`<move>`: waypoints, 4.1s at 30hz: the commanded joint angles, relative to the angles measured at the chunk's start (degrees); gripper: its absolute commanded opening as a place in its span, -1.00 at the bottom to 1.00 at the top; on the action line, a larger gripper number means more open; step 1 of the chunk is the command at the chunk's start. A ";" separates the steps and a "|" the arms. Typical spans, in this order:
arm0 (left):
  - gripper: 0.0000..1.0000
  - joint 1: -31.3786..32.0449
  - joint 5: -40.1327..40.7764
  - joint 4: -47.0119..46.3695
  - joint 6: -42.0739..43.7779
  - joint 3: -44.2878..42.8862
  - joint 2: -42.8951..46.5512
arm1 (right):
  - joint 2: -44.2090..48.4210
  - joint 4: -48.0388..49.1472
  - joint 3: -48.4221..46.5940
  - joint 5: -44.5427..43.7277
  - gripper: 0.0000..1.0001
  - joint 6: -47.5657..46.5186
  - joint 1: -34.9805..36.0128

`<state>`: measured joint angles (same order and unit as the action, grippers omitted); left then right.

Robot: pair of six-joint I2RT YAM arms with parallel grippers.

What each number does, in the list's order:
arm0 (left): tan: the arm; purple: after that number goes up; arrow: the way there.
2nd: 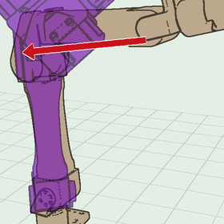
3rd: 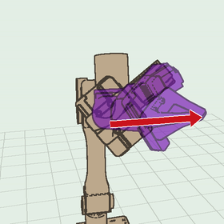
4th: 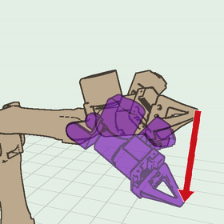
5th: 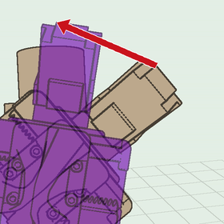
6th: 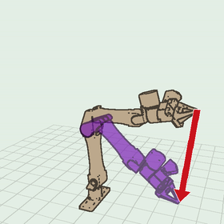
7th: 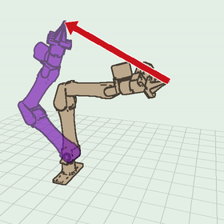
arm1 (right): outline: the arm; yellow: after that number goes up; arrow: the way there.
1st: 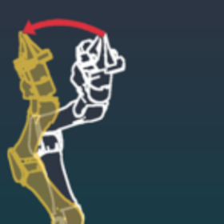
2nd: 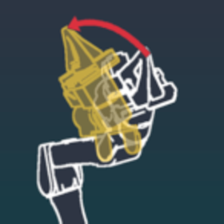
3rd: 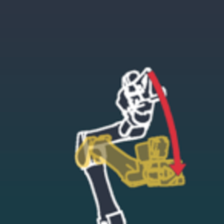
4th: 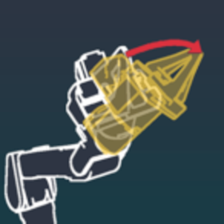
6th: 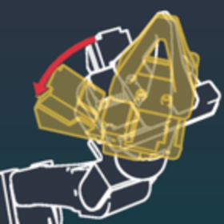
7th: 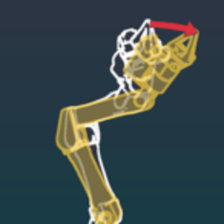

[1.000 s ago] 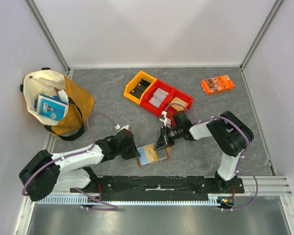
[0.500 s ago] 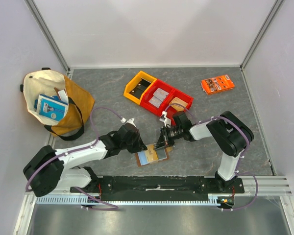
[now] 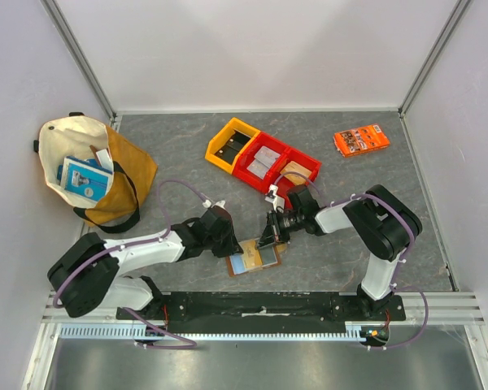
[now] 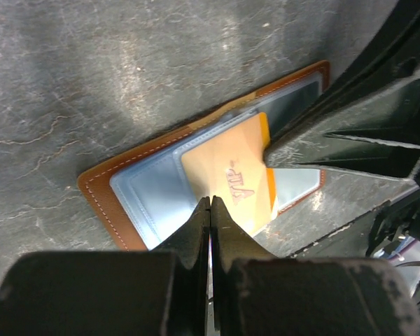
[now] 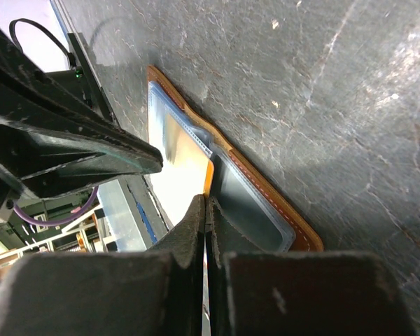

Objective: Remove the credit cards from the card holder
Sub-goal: Remove the credit card from the card holder.

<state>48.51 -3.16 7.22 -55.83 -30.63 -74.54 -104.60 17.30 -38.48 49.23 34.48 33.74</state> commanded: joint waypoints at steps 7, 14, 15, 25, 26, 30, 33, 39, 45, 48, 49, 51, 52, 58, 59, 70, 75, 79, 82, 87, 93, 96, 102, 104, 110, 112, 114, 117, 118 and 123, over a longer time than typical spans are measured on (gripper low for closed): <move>-0.96 -0.08 0.78 2.00 0.81 0.92 -1.48 | 1.41 1.16 1.12 -0.89 -1.00 -0.55 -0.16; -0.97 -0.08 2.37 3.94 0.38 1.45 -1.92 | 2.38 0.11 1.21 -2.21 -1.00 -1.34 -0.25; -0.97 -0.08 2.63 4.37 0.37 1.45 -1.92 | 2.55 -0.68 1.21 -2.39 -1.00 -1.61 -0.25; -0.96 -0.08 2.90 5.43 0.37 1.45 -3.77 | 4.31 -6.84 0.42 -3.35 -1.00 -5.56 -2.18; -0.96 0.00 2.89 5.35 0.46 1.37 -3.77 | 4.31 -7.01 0.25 -3.35 -1.00 -5.56 -2.27; -0.96 0.00 2.90 5.52 0.55 1.19 -3.86 | 4.66 -8.51 0.33 -4.49 -1.00 -6.18 -2.53; -0.97 -0.08 2.81 5.61 0.73 1.28 -3.68 | 5.45 -8.86 1.04 -5.46 -1.00 -5.74 -3.41; -0.97 0.00 2.63 5.52 1.25 0.75 -3.50 | 4.67 -8.95 -0.45 -2.21 -0.61 -6.27 -3.50; -0.97 0.00 2.37 4.99 1.17 0.75 -3.33 | 2.38 -8.86 -1.95 -1.07 -0.40 -6.62 -3.41; -0.97 0.09 2.28 4.73 1.25 0.84 -3.33 | 1.33 -9.13 -2.56 -0.89 -0.39 -6.88 -3.15; -0.97 0.01 2.19 4.73 1.25 0.84 -3.33 | 1.06 -9.21 -2.74 -1.15 -0.39 -6.88 -2.98; -0.96 0.00 2.10 4.47 1.25 0.84 -3.42 | 0.27 -9.65 -3.09 -1.68 -0.39 -7.14 -2.45; -0.96 0.00 2.10 4.38 1.25 0.84 -3.50 | 0.01 -9.83 -3.18 -2.03 -0.39 -7.23 -2.27; -0.96 0.00 1.66 5.51 1.25 0.66 -2.19 | 0.00 -10.97 -3.36 -3.97 -0.39 -7.76 -1.39; -0.96 0.00 1.75 6.13 1.25 0.40 -1.23 | 0.35 -10.97 -3.27 -4.06 -0.42 -7.76 -1.39; -0.39 0.01 3.42 11.41 2.66 -3.38 10.56 | 2.03 -9.83 -3.27 -3.44 -0.56 -6.62 -0.34; -0.40 0.09 0.96 8.95 2.84 -2.86 7.75 | 1.59 -7.20 -3.18 -3.09 -0.55 -4.43 0.80; -0.56 0.00 0.26 8.07 3.01 -2.50 5.64 | 0.98 -5.61 -3.44 -2.91 -0.55 -3.19 1.94; -0.69 0.18 0.26 7.98 3.19 -2.15 4.32 | 0.62 -4.73 -3.53 -2.65 -0.56 -2.49 2.39; -0.85 0.27 0.08 7.37 3.27 -1.10 2.39 | 0.27 -3.85 -3.71 -2.21 -0.72 -1.96 2.83; -0.97 0.27 -0.01 7.19 2.75 0.31 -0.16 | -0.08 -4.03 -3.88 -1.68 -0.98 -2.22 2.83; -0.96 0.35 0.34 7.28 1.61 1.71 -1.13 | 0.36 -5.17 -3.71 -2.04 -1.00 -3.01 2.39; -0.96 0.27 0.52 5.88 -0.41 5.14 -0.78 | 3.78 -8.15 -1.95 -3.00 -1.00 -4.86 -2.17; -0.96 0.09 0.87 5.96 -0.68 5.58 0.01 | 5.71 -9.47 -1.25 -3.44 -1.00 -5.47 -3.93; -0.96 0.09 2.19 5.96 -0.68 5.23 2.55 | 14.84 -11.41 0.60 -6.16 -1.00 -3.99 -7.01; -0.81 0.09 2.63 5.00 -0.77 5.06 4.57 | 18.88 -11.41 1.04 -8.09 -1.00 -2.41 -7.28; -0.61 0.09 2.98 3.59 -0.77 4.71 7.20 | 22.84 -11.50 1.48 -10.11 -1.00 -0.65 -7.37; -0.22 0.09 5.70 1.48 0.72 3.13 11.69 | 29.60 -9.93 2.26 -12.93 -1.00 3.38 -7.37; -0.11 0.09 6.32 0.87 1.34 2.51 13.09 | 31.37 -8.61 2.70 -13.98 -1.00 5.14 -7.37; 0.54 0.09 7.20 -9.56 3.19 1.63 20.56 | 41.38 1.21 7.18 -18.90 -1.00 15.24 -7.37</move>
<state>48.60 1.32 8.58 -55.09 -26.61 -59.42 -69.63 9.19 -34.63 35.70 40.25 26.39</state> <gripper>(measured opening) 0.683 0.007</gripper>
